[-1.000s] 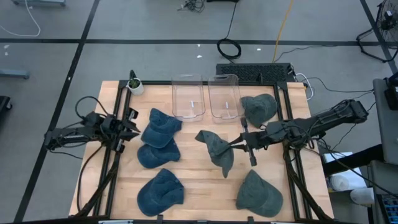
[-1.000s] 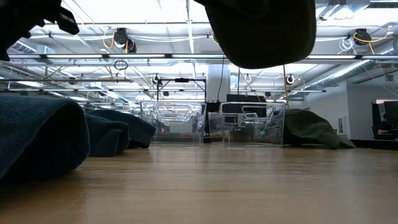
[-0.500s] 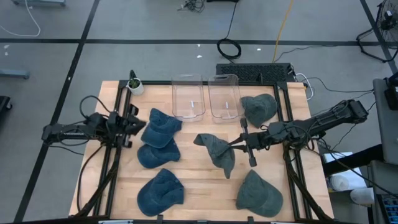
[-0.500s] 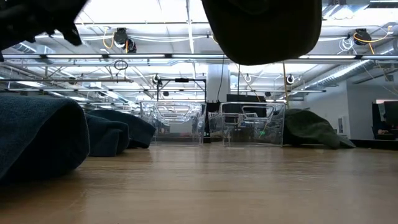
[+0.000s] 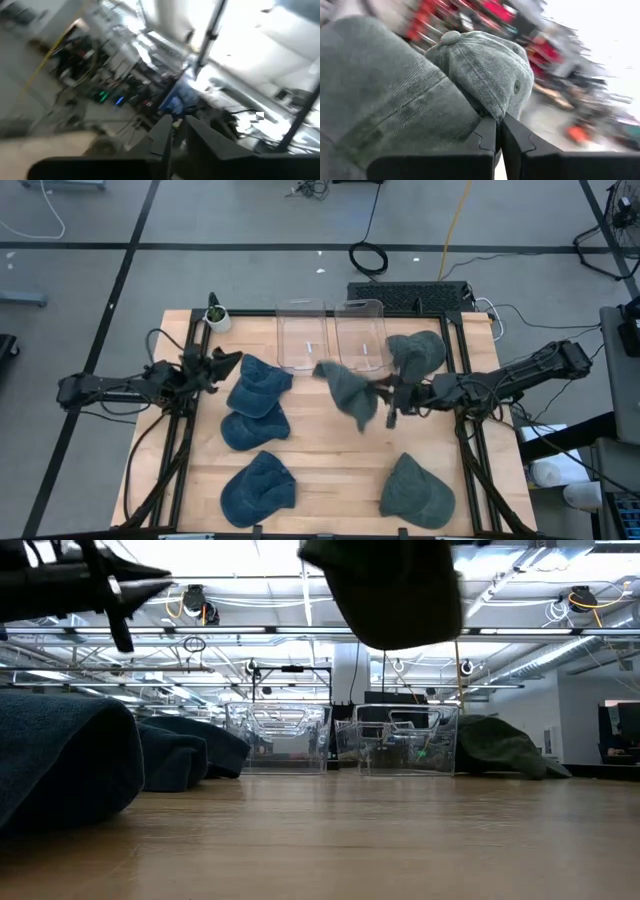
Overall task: Pick & Place hat
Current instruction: Put the middle gray cap into the left transparent bin
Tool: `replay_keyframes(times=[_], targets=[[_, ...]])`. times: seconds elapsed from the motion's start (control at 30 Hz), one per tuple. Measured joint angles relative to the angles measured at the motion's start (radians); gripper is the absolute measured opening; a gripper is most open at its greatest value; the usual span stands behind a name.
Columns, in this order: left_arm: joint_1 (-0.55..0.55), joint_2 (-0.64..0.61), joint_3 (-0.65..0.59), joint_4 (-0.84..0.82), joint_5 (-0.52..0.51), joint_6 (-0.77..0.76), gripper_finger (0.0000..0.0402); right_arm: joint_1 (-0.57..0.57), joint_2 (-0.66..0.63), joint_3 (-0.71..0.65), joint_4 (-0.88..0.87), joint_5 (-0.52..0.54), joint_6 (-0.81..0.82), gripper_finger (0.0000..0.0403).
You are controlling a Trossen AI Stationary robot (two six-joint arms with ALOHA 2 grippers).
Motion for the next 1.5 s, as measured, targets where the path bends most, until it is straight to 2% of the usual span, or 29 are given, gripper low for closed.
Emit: replay_keyframes(times=[0.13,0.27,0.37,0.47,0.6,0.77,0.93,1.13,1.5], targets=[[0.030,0.138,0.010,0.069,0.010,-0.086,0.0132,-0.032,0.044,0.000,0.071,0.130,-0.150,0.0000],[0.032,0.305,0.108,0.089,0.023,-0.129,0.0203,-0.071,0.117,0.000,0.156,0.137,-0.207,0.0000],[0.024,0.464,0.228,0.090,0.083,-0.115,0.0239,-0.088,0.181,0.000,0.235,0.141,-0.267,0.0000],[0.010,0.622,0.366,0.082,0.129,-0.074,0.0258,-0.092,0.232,0.000,0.309,0.166,-0.312,0.0000],[-0.003,0.807,0.537,0.035,0.138,-0.031,0.0266,-0.079,0.260,0.000,0.372,0.195,-0.350,0.0000],[-0.004,0.961,0.701,-0.086,0.138,-0.018,0.0267,-0.077,0.253,0.000,0.386,0.194,-0.365,0.0000],[-0.004,1.050,0.787,-0.089,0.178,-0.001,0.0267,-0.077,0.248,0.000,0.400,0.194,-0.379,0.0000],[-0.012,1.076,0.818,-0.092,0.279,0.004,0.0267,-0.079,0.248,0.000,0.408,0.225,-0.400,0.0000],[-0.014,1.065,0.818,-0.070,0.257,0.030,0.0266,-0.080,0.247,0.000,0.524,0.289,-0.444,0.0000]])
